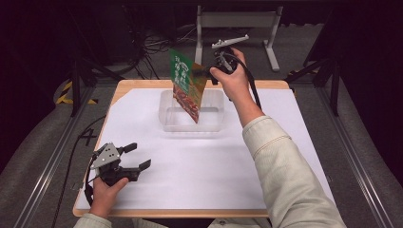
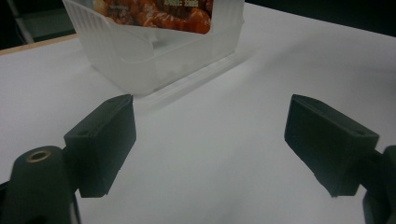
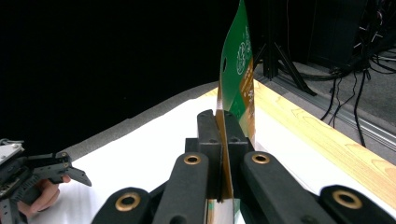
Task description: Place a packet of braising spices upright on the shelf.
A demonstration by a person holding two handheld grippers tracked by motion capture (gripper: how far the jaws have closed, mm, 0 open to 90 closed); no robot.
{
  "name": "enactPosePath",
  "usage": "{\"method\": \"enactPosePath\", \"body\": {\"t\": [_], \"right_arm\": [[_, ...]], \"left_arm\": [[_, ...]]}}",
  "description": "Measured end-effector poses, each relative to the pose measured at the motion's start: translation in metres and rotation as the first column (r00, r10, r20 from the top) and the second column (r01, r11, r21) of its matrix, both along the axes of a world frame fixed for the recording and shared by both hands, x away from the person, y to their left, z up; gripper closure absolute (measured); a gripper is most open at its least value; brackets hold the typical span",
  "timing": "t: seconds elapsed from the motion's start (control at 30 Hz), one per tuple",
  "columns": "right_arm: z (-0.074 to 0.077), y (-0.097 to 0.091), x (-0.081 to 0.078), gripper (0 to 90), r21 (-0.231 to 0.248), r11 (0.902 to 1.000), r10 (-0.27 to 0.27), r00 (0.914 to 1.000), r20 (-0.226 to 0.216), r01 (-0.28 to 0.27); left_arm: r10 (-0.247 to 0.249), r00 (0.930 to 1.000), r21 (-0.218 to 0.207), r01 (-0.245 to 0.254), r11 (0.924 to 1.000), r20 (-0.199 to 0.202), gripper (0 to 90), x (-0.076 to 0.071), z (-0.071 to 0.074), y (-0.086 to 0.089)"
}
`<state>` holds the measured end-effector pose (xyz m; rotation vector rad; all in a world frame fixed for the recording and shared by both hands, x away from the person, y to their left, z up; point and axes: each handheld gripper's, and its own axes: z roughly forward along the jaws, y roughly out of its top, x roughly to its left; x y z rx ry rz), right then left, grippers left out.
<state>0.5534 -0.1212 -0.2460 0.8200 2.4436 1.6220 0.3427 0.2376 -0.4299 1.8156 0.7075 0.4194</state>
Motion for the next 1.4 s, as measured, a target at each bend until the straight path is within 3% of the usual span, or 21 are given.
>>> {"method": "enactPosePath", "body": {"t": [0.67,1.1,1.27,1.4], "right_arm": [[-0.02,0.012,0.003,90.0,-0.068,0.9973,-0.028,0.9992,-0.027,0.026],[-0.027,0.014,0.003,89.6,-0.084,0.9961,-0.03,0.9987,-0.042,0.026],[-0.029,0.012,0.002,86.6,-0.086,0.9961,-0.027,0.9984,-0.049,0.023],[-0.03,0.009,0.002,77.7,-0.07,0.9971,-0.035,0.9977,-0.058,0.031]], "left_arm": [[-0.001,1.0,0.002,0.001,1.0,0.001,17.3,0.0,0.0,0.0],[-0.001,1.0,0.001,0.001,1.0,0.001,17.3,0.0,0.0,0.0],[-0.004,1.0,0.003,0.004,1.0,0.001,17.3,0.0,0.0,-0.001],[-0.003,1.0,-0.002,0.003,1.0,-0.002,17.3,0.0,0.0,-0.001]]}}
